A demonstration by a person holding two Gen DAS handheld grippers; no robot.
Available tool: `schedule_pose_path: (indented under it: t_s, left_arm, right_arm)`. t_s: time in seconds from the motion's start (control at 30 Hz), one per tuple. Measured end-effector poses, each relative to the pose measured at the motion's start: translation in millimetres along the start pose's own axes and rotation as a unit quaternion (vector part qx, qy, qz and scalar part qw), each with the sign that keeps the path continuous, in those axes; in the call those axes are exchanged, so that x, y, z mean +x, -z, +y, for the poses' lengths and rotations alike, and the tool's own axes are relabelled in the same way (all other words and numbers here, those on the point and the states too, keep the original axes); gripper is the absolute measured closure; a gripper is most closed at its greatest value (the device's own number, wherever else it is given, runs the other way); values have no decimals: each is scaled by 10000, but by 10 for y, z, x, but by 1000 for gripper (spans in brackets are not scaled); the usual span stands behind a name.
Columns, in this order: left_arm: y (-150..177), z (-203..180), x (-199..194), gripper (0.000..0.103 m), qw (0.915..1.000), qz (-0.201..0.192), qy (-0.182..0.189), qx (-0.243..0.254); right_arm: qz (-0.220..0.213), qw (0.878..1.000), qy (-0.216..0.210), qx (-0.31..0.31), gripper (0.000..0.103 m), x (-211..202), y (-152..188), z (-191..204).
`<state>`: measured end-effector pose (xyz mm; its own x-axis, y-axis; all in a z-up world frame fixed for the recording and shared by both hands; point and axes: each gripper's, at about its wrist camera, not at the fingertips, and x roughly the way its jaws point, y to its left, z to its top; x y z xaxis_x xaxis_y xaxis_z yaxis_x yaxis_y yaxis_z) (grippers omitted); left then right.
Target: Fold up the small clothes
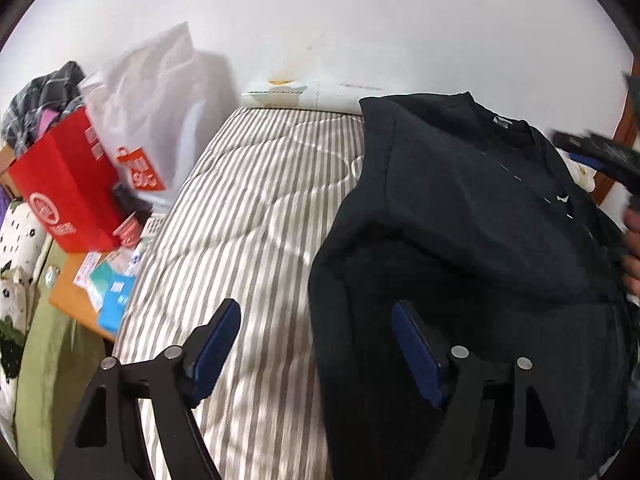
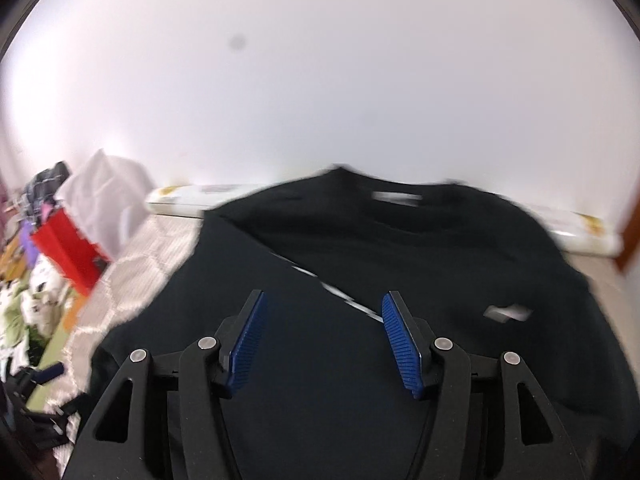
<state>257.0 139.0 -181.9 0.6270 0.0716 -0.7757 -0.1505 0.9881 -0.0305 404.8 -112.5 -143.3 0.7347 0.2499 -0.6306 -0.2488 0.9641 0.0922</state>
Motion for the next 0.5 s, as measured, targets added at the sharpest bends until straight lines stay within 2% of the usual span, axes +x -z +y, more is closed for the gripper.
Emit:
schedule_pose_path:
  t_s: [0.17,0.33,0.4,0.43,0.47,0.5]
  left_arm:
    - [-115,-76,277,47,9997,18,53,219]
    - [-183,-117,396,50,9993,-139,145,304]
    - [-212,-127,429,53,9992,-157,222,293]
    - [-232,-144,449,58,9990,-185,278,304]
    - [-251,-164,466,68,9987,-228,296,336]
    - [-263,-170,480,74,9986,-255,305,360]
  right_arm:
    - [300,9965,-758,-184,44,707,-314,429]
    - [713,9922,-963,-352,44,1340,-520,705]
    - [994,9871,-1215,-326,44,1572,-533,791]
    - [1046,9857,-1283,-310,44,1635,-539,806]
    - [1048,9846,-1364,-326,53,1692,-545,835]
    - [1003,9838,-1430,-392,85,1726,-563,879]
